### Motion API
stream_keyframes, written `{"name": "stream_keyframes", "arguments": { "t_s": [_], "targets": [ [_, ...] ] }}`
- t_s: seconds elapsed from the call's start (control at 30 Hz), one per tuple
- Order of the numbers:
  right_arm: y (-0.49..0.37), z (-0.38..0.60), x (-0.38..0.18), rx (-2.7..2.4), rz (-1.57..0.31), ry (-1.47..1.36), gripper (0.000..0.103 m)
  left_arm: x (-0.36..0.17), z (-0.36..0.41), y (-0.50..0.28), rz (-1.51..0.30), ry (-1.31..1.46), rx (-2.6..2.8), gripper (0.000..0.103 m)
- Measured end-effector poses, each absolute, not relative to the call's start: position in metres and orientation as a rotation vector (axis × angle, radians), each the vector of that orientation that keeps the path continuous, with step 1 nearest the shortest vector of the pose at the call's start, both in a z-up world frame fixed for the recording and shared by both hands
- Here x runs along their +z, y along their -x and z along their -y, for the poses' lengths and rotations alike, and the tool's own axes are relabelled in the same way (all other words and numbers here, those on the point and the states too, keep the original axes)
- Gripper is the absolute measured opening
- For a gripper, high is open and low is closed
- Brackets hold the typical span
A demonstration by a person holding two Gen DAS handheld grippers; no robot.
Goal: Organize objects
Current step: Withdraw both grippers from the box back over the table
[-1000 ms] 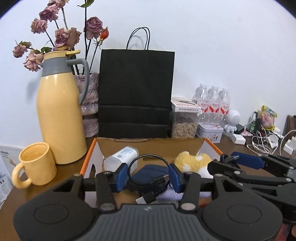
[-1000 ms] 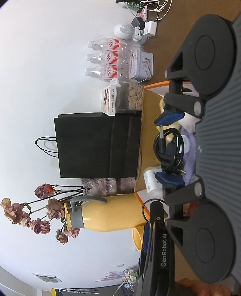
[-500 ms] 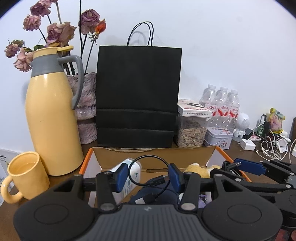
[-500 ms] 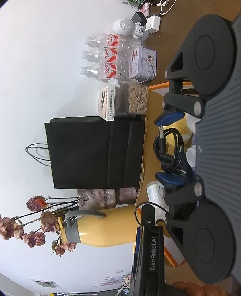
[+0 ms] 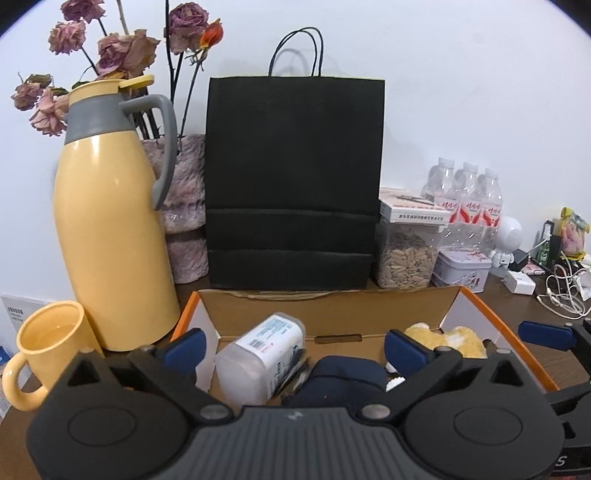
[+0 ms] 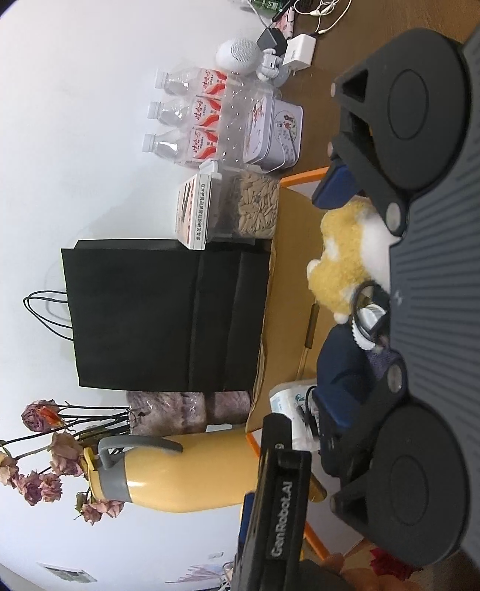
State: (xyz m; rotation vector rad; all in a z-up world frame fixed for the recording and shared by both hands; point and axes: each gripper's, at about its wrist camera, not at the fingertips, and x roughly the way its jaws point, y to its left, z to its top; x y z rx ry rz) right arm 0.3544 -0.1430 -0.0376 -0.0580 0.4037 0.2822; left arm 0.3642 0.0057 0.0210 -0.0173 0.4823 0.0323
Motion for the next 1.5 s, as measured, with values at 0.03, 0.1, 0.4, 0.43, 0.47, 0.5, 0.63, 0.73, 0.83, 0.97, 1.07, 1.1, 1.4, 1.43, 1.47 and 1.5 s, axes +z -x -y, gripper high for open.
{"name": "stream_keyframes", "arguments": {
  "t_s": [0.03, 0.1, 0.4, 0.43, 0.47, 0.5, 0.63, 0.73, 0.83, 0.97, 1.07, 1.1, 1.4, 1.43, 1.47, 1.5],
  "targets": [
    [-0.355, 0.143, -0.038, 0.283, -0.41, 0.055, 0.103, 0.02, -0.006, -0.365, -0.488, 0.015, 0.033, 0.103],
    [-0.355, 0.144, -0.039, 0.291, -0.42, 0.045, 0.103, 0.019, -0.005, -0.365, -0.496, 0.011, 0.037, 0.103],
    [-0.354, 0.143, -0.038, 0.298, -0.424, 0.046, 0.103, 0.018, -0.004, -0.365, -0.5, 0.01, 0.039, 0.103],
    [-0.354, 0.143, -0.038, 0.299, -0.424, 0.047, 0.103, 0.018, -0.004, -0.365, -0.499, 0.009, 0.038, 0.103],
    [-0.353, 0.143, -0.038, 0.3, -0.424, 0.048, 0.103, 0.018, -0.004, -0.365, -0.498, 0.009, 0.038, 0.103],
    [-0.353, 0.142, -0.038, 0.3, -0.424, 0.049, 0.103, 0.019, -0.004, -0.364, -0.496, 0.009, 0.037, 0.103],
    [-0.349, 0.142, -0.037, 0.302, -0.417, 0.052, 0.103, 0.021, -0.003, -0.359, -0.49, 0.006, 0.035, 0.103],
    [-0.346, 0.142, -0.035, 0.299, -0.409, 0.055, 0.103, 0.022, -0.002, -0.355, -0.486, 0.004, 0.032, 0.103],
    [-0.341, 0.142, -0.033, 0.298, -0.404, 0.055, 0.103, 0.023, -0.003, -0.349, -0.483, 0.007, 0.033, 0.103],
    [-0.333, 0.142, -0.032, 0.297, -0.4, 0.055, 0.103, 0.024, -0.003, -0.339, -0.483, 0.012, 0.032, 0.103],
    [-0.325, 0.143, -0.031, 0.298, -0.397, 0.052, 0.103, 0.024, -0.003, -0.334, -0.483, 0.012, 0.03, 0.103],
    [-0.323, 0.143, -0.031, 0.297, -0.396, 0.051, 0.103, 0.024, -0.003, -0.332, -0.483, 0.013, 0.03, 0.103],
    [-0.301, 0.14, -0.029, 0.3, -0.396, 0.052, 0.103, 0.023, -0.003, -0.304, -0.479, 0.025, 0.042, 0.103],
    [-0.297, 0.14, -0.029, 0.301, -0.397, 0.052, 0.103, 0.023, -0.003, -0.3, -0.481, 0.025, 0.043, 0.103],
    [-0.292, 0.139, -0.03, 0.303, -0.397, 0.054, 0.103, 0.023, -0.003, -0.296, -0.482, 0.026, 0.043, 0.103],
    [-0.287, 0.138, -0.03, 0.305, -0.399, 0.056, 0.103, 0.023, -0.005, -0.293, -0.483, 0.028, 0.042, 0.103]
  ]
}}
